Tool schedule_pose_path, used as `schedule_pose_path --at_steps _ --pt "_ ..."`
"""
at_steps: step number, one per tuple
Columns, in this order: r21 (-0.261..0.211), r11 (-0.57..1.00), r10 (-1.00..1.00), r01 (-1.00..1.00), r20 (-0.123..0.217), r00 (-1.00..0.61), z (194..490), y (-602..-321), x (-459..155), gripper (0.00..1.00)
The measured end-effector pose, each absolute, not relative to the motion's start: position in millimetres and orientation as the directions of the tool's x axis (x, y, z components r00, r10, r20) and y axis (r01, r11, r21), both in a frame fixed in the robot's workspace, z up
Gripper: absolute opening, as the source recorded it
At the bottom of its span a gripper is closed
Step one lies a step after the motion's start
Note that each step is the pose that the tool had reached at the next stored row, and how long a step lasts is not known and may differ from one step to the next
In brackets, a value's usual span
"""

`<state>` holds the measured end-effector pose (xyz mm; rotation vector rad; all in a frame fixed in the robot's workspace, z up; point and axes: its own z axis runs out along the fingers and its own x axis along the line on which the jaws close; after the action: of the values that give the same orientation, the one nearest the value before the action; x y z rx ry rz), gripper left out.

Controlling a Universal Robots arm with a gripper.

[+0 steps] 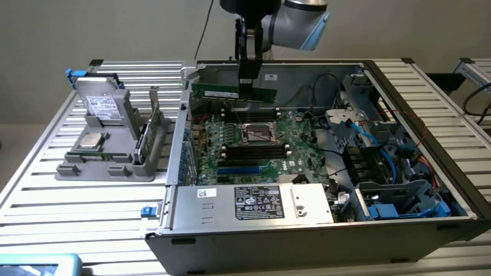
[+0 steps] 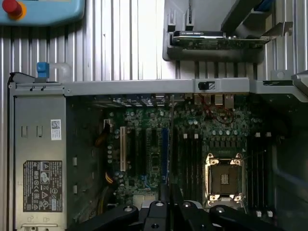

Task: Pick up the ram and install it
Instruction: 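Pick up the ram and move it above insertion slot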

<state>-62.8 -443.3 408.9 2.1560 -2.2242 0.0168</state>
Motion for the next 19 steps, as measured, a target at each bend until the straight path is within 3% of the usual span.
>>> schedule_pose_path --at_steps 8,19 --pt "-0.024 0.031 -0.999 -0.999 0.040 -0.032 406 -432 -45 0.13" --pt "-0.038 0.020 -0.998 -0.999 0.055 -0.022 399 -407 -43 0.13"
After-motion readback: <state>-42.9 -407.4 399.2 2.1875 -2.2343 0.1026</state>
